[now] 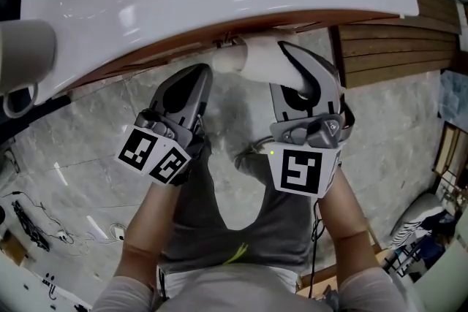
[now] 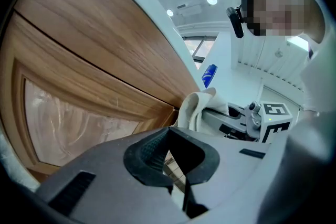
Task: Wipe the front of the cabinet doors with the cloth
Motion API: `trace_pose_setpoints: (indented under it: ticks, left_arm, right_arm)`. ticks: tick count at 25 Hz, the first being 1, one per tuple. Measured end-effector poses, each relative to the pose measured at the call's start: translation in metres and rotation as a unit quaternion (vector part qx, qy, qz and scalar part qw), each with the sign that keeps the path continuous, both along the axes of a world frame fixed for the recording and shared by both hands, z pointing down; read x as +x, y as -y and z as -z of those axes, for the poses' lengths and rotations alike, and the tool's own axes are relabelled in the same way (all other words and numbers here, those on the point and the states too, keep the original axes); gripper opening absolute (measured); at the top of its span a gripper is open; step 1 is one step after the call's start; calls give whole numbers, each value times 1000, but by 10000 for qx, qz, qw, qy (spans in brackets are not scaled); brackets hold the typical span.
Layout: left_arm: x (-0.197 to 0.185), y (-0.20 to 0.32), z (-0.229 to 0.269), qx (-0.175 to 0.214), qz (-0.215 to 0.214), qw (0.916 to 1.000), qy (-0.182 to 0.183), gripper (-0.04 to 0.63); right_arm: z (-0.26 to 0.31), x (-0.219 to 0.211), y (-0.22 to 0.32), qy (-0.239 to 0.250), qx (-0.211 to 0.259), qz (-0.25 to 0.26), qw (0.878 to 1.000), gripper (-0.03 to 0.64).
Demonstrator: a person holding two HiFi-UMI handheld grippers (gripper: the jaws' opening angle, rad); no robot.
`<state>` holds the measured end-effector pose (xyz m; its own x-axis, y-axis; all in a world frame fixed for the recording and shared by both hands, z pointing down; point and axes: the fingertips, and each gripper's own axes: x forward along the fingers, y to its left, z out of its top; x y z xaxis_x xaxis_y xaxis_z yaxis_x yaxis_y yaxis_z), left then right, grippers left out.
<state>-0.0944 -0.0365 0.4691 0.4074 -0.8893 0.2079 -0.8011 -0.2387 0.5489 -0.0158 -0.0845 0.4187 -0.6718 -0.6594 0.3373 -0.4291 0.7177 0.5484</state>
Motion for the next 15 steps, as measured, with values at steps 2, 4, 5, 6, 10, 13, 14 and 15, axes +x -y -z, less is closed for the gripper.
trace_pose_setpoints:
  ticks: [2,4,5,6,10,13,14,15]
  left_arm:
    - [1,3,-4,26,-14,10000,-11,15]
    - [2,5,-9,49,-35,10000,-24,15]
    - [2,6,-11,63,-47,10000,-23,15]
    - [3,8,-14,83,-63,9999,-14,15]
    - [8,18,-24,152,-118,9998,11,15]
    - [16,19,-32,179,-157,9997,-19,15]
    - [18,19,-34,188,-191,9996,-32,15]
    - [20,19,-36,189,-229,9995,-52,16]
  right_arm:
    - [-3,-1,3,30,23,-4,10000,72]
    - [-8,-2,5,48,57,9,10000,71]
    - [-11,-2,7,61,76,12,10000,71]
    - [-14,-1,9,80,96,8,9999,71]
    - [-26,5,19,144,136,-78,9998,72]
    - [-38,10,20,169,189,-95,9996,71]
    - [-41,12,22,173,213,-125,9995,71]
    - [-43,15,26,177,240,-174,9994,72]
